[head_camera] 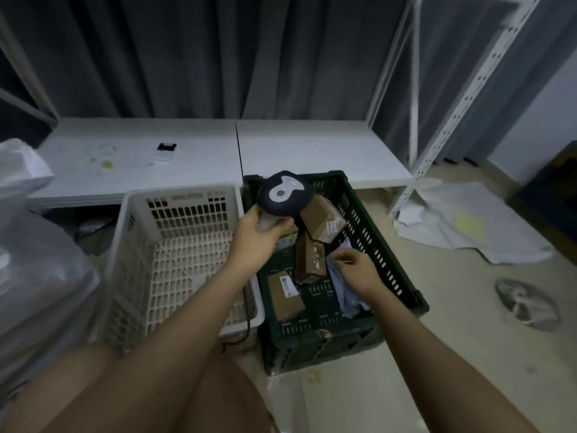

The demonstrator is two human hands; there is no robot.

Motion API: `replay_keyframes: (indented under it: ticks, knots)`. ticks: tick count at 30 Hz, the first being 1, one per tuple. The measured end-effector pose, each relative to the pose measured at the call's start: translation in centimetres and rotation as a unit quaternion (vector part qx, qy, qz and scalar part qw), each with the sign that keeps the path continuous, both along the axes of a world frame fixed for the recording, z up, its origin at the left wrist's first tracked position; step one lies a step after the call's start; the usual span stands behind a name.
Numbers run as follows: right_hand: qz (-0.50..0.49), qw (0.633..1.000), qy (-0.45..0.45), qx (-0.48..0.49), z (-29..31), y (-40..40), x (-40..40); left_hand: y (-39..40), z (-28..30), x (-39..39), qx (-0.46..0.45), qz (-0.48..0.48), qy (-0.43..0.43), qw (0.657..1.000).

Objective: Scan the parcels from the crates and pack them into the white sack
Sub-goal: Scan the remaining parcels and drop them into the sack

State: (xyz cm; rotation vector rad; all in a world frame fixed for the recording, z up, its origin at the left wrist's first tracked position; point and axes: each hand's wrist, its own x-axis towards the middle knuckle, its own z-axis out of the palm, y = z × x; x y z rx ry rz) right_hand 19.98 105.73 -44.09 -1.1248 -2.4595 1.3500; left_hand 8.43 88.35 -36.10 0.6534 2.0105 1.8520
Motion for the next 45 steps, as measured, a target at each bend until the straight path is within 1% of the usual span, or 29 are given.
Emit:
replay_keyframes:
  ticks: [4,9,16,19,23,26,29,33,36,40,42,45]
  knots:
    - [-0.042,0.998,-0.011,-0.036,-5.2,1.7,-3.9,1.1,-4.3,-2.9,-0.027,0.007,-0.026,0.999]
    - [-0.103,0.993,-0.016,-0.047,-10.1,5.5,-9.1,3.1,-9.4,-6.2,-0.032,0.021,-0.054,0.998]
    - [-0.127,0.991,-0.041,-0.018,-13.6,10.9,-15.3,6.3,-14.2,-10.6,-0.076,0.013,-0.079,0.994]
    - [-0.121,0.989,-0.080,0.005,-15.0,12.9,-17.2,7.2,-15.5,-11.8,-0.078,0.012,-0.082,0.993]
    - [-0.122,0.983,-0.122,0.061,-15.8,14.6,-19.5,7.9,-16.6,-12.8,-0.089,0.026,-0.076,0.993]
    - [-0.128,0.979,-0.152,0.047,-16.9,15.2,-20.5,7.8,-17.2,-13.2,-0.082,0.037,-0.093,0.992]
    - [-0.166,0.979,-0.116,0.039,-17.9,14.8,-21.0,7.4,-17.4,-13.2,-0.077,0.027,-0.090,0.993]
    - [-0.184,0.975,-0.100,0.070,-18.4,13.4,-21.1,6.6,-17.4,-12.9,-0.081,0.028,-0.091,0.992]
    - [-0.168,0.984,-0.047,0.040,-17.8,12.0,-19.8,5.6,-17.0,-12.5,-0.078,0.035,-0.106,0.991]
    - [-0.159,0.987,0.018,-0.027,-15.1,9.0,-16.3,4.0,-15.0,-11.5,-0.067,0.057,-0.110,0.990]
    - [-0.147,0.988,0.051,-0.027,-13.3,7.2,-14.0,3.2,-13.8,-10.5,-0.055,0.070,-0.114,0.989]
    - [-0.125,0.986,0.107,0.001,-9.9,4.0,-10.7,2.2,-11.9,-8.5,-0.039,0.084,-0.107,0.990]
